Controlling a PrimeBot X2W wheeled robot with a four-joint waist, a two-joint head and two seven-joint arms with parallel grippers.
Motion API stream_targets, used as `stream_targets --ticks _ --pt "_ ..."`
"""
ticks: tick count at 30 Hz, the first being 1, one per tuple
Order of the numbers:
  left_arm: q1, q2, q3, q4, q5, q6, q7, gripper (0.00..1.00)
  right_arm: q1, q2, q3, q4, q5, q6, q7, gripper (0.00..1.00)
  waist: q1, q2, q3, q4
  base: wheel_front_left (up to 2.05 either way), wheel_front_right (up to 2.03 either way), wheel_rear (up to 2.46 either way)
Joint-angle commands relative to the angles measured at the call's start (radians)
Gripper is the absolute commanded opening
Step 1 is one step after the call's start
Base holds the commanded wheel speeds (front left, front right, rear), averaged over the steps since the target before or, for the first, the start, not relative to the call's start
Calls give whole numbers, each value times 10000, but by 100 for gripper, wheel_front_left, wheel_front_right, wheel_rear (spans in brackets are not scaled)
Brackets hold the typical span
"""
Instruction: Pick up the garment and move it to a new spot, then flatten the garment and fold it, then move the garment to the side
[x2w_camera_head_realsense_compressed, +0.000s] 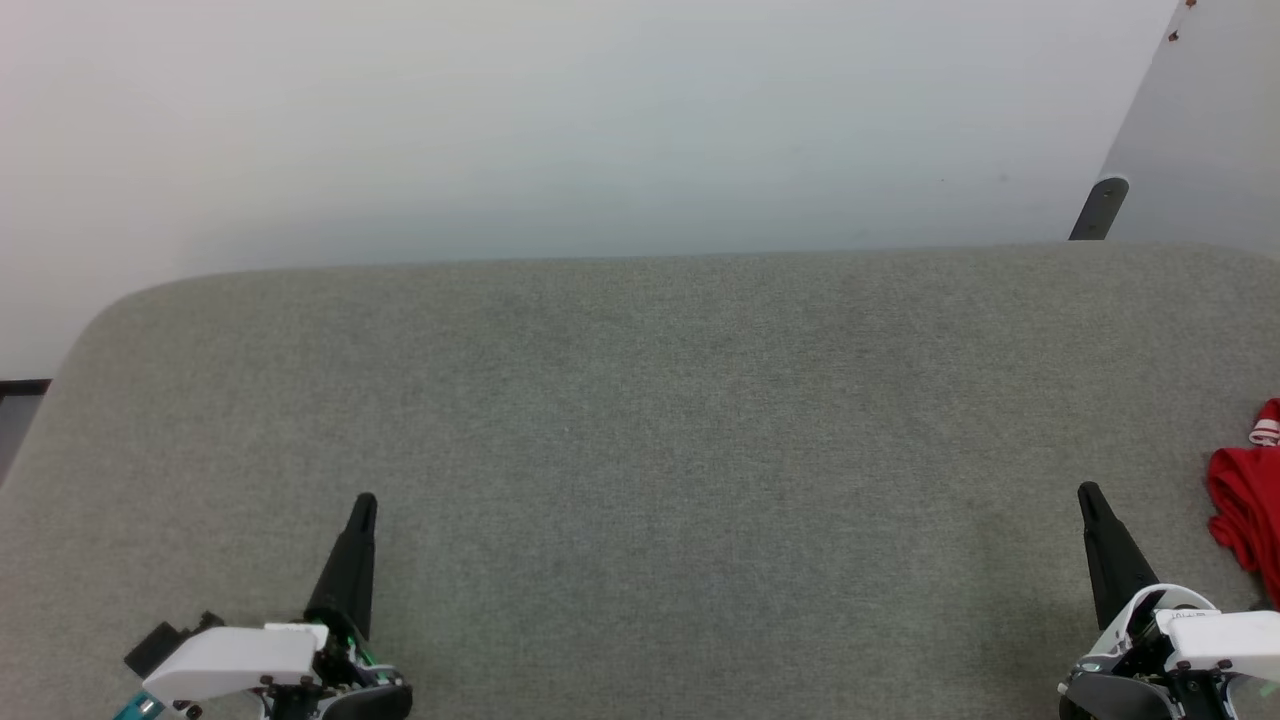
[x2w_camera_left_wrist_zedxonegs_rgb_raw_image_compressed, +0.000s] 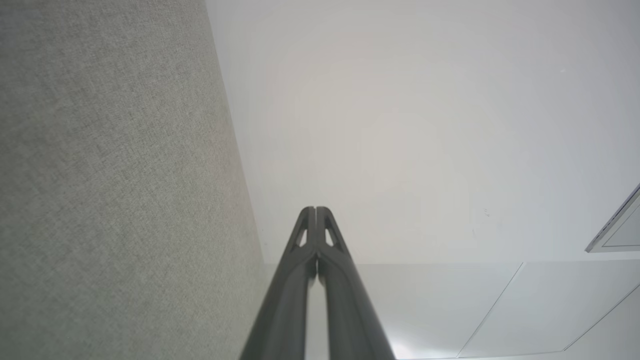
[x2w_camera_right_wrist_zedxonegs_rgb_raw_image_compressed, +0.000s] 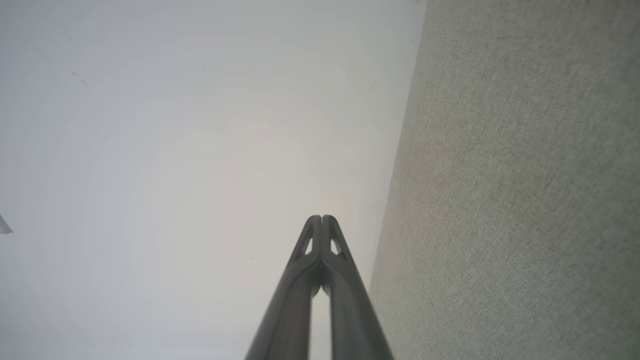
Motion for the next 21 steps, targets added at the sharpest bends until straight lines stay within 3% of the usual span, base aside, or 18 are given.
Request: stream_targets --ticks 1,21 --pt "-103 -22 23 13 12 -35 44 0 -33 35 1 2 38 4 13 0 0 0 0 0 0 0 0" --pt "-105 -39 46 13 39 -35 51 0 -33 35 3 1 39 4 11 0 0 0 0 0 0 0 0"
